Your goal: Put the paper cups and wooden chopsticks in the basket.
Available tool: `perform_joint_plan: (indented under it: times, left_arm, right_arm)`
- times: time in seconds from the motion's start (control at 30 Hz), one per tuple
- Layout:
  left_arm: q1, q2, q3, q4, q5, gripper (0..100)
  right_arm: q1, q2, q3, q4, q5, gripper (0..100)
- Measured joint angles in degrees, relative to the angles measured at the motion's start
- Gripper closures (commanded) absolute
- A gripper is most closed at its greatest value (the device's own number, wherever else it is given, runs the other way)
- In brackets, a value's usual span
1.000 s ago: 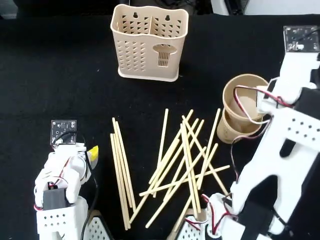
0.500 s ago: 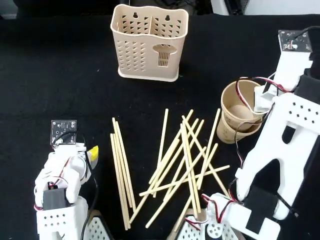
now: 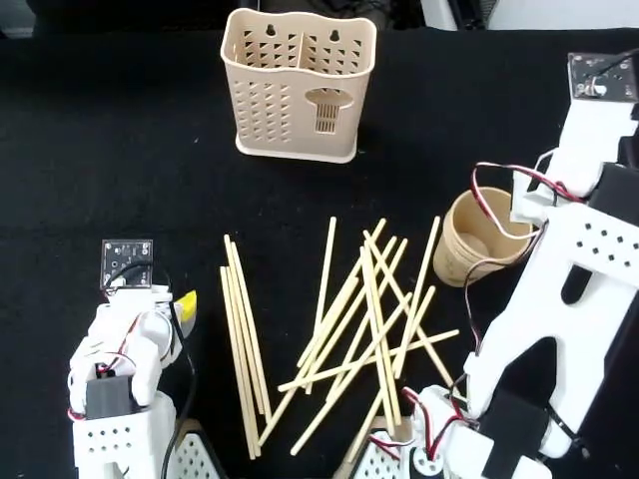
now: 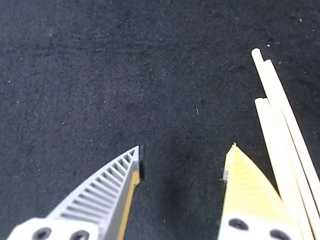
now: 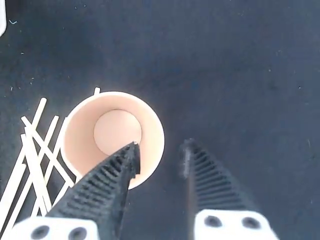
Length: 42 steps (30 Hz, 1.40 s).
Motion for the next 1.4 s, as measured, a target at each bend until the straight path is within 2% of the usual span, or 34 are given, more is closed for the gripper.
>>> perform_joint_plan:
  times: [0.37,0.67,0.9,1.07,1.27,1.4]
  left_arm:
    - [0.0,0.0,0.0,0.0,0.0,72]
    - [0.0,0.0,0.0,0.0,0.0,72]
    - [0.0,0.0,0.0,0.0,0.0,72]
    - [0.0,0.0,0.0,0.0,0.0,72]
    - [0.0,0.0,0.0,0.0,0.0,72]
    - [0.0,0.0,0.0,0.0,0.0,72]
  right_arm:
    - [-2.7,-0.1,15.9,-9.3,1.4,98.6]
    - [-2.7,-1.7,17.8,-10.0,2.2,98.6]
    - [-2.7,-17.5,17.3,-9.8,2.2,98.4]
    - [-3.0,-27.9,21.5,-4.6,2.4,98.4]
    - [-6.3,-28.8,29.8,3.1,11.6,98.5]
    - [-8.7,-28.8,38.3,4.0,15.6,98.4]
